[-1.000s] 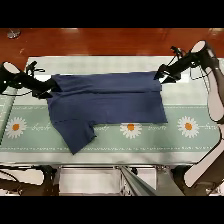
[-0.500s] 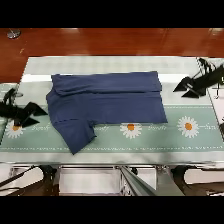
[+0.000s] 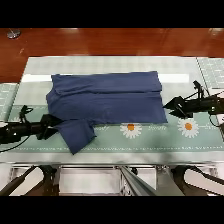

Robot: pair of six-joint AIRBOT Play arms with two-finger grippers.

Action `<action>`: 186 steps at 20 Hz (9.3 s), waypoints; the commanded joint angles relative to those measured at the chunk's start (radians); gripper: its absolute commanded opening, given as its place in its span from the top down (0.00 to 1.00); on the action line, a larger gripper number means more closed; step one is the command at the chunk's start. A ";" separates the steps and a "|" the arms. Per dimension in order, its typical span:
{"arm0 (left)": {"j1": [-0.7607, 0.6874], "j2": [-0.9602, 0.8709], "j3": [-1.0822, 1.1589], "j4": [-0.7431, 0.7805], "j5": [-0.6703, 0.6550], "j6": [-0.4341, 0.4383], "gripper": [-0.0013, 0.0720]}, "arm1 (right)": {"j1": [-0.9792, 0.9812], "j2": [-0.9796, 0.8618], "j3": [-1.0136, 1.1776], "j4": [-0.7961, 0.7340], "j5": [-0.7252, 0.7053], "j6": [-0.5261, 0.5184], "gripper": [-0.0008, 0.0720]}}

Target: Fold the shirts.

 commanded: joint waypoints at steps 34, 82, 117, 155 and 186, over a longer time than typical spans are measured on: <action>-0.254 -0.315 0.570 -0.100 0.177 0.008 0.96 | 0.166 -0.395 0.612 -0.016 -0.018 0.150 0.96; -1.024 -0.328 0.719 0.103 0.361 -0.059 0.96 | 0.198 0.190 0.293 -0.211 0.132 0.111 0.96; -0.465 0.528 0.249 0.325 0.112 -0.367 0.96 | 0.867 -0.566 1.159 -0.160 0.058 0.314 0.96; -0.465 0.542 0.082 0.245 0.264 -0.369 0.96 | 0.617 -0.272 0.051 0.412 -0.343 0.152 0.66; -0.465 0.542 0.082 0.245 0.261 -0.368 0.96 | -0.394 0.232 0.627 -0.682 0.668 0.397 0.96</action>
